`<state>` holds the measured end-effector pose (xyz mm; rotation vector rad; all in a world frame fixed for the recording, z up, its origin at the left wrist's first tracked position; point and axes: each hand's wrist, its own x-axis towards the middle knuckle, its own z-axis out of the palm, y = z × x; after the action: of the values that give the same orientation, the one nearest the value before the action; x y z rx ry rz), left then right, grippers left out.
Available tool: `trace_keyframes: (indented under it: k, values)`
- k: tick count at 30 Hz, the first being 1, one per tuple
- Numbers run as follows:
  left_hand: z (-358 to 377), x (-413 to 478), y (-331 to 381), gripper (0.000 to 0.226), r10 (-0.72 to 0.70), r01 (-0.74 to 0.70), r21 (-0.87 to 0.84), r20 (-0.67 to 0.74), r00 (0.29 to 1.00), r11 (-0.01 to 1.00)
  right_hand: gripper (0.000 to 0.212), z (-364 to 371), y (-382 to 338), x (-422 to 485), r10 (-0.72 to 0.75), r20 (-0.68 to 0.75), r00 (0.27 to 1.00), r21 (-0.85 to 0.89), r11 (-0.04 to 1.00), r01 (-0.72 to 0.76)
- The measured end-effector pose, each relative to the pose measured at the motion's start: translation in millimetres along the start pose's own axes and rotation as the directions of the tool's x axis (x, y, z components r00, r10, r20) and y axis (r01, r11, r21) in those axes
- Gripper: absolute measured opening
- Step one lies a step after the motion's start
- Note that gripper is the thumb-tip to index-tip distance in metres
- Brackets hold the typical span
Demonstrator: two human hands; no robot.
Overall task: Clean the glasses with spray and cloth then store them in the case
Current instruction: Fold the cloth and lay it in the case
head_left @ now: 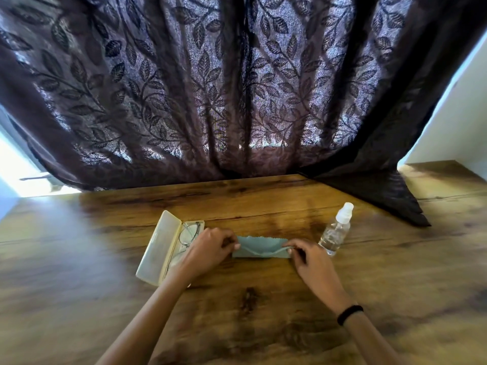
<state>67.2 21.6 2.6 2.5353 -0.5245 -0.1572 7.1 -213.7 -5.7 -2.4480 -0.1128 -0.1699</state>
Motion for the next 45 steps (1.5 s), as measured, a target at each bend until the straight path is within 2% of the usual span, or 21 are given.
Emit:
trace_keyframes:
  k: [6,10,12,14,19,23,30,33,36,38,40,42,43,45]
  values:
    - [0.7,21.8,9.2,0.010,-0.172,0.173,0.000,-0.108,0.979,0.985,0.013,4.2,-5.5,20.9,0.142,-0.021,0.990,-0.034,0.989,-0.142]
    - [1.2,29.2,19.9,0.012,-0.186,0.205,0.155,-0.130,0.974,0.966,0.020,8.5,-13.3,25.2,0.205,-0.038,0.978,-0.193,0.959,-0.209]
    - [3.0,27.3,23.3,0.020,-0.146,0.178,0.231,-0.147,0.978,0.957,0.031,11.1,-15.2,22.2,0.169,-0.052,0.984,-0.267,0.947,-0.177]
    - [3.3,22.1,24.4,0.031,-0.111,0.144,0.248,-0.146,0.983,0.958,0.036,11.0,-14.1,17.6,0.112,-0.082,0.990,-0.265,0.955,-0.130]
    - [0.9,8.2,15.4,0.040,-0.056,0.068,0.204,-0.062,0.996,0.977,0.022,6.6,-8.0,9.4,-0.001,-0.095,0.995,-0.252,0.967,-0.024]
    - [2.2,3.9,10.0,0.039,0.011,-0.001,0.266,-0.037,0.999,0.964,0.029,8.4,-4.2,5.4,-0.052,0.002,0.999,-0.280,0.959,0.051]
    - [6.6,-1.6,5.8,0.019,0.181,-0.140,0.297,-0.117,0.977,0.945,0.021,8.0,-5.5,7.1,-0.084,-0.020,0.996,-0.297,0.952,0.075]
    - [4.2,-3.4,11.4,0.008,0.089,-0.066,0.090,-0.280,0.956,0.994,0.016,4.9,-12.3,13.3,-0.059,-0.060,0.996,-0.225,0.973,0.044]
    - [-5.0,-1.5,13.8,0.005,-0.152,0.073,-0.218,-0.372,0.915,0.973,0.016,3.0,-21.4,25.4,0.019,-0.064,0.998,-0.049,0.999,-0.022]
    - [-11.7,-1.0,10.6,0.004,-0.302,0.125,-0.494,-0.298,0.905,0.860,0.014,4.1,-29.6,36.1,0.105,-0.015,0.994,0.172,0.980,-0.100]
    - [-19.8,-5.0,8.2,0.006,-0.379,0.101,-0.697,-0.257,0.889,0.710,0.010,4.5,-39.8,47.1,0.155,0.027,0.988,0.393,0.907,-0.153]
    - [-28.7,-14.2,6.1,0.009,-0.387,0.010,-0.749,-0.331,0.860,0.662,0.008,5.0,-54.4,56.8,0.178,0.058,0.982,0.601,0.780,-0.177]
    - [-33.3,-20.5,4.2,0.012,-0.375,-0.028,-0.718,-0.396,0.838,0.696,0.007,5.9,-62.5,61.3,0.182,0.067,0.981,0.675,0.715,-0.179]
    - [-43.2,-35.1,0.5,0.019,-0.310,-0.045,-0.553,-0.530,0.789,0.832,0.010,9.7,-78.7,69.8,0.178,0.072,0.981,0.745,0.645,-0.171]
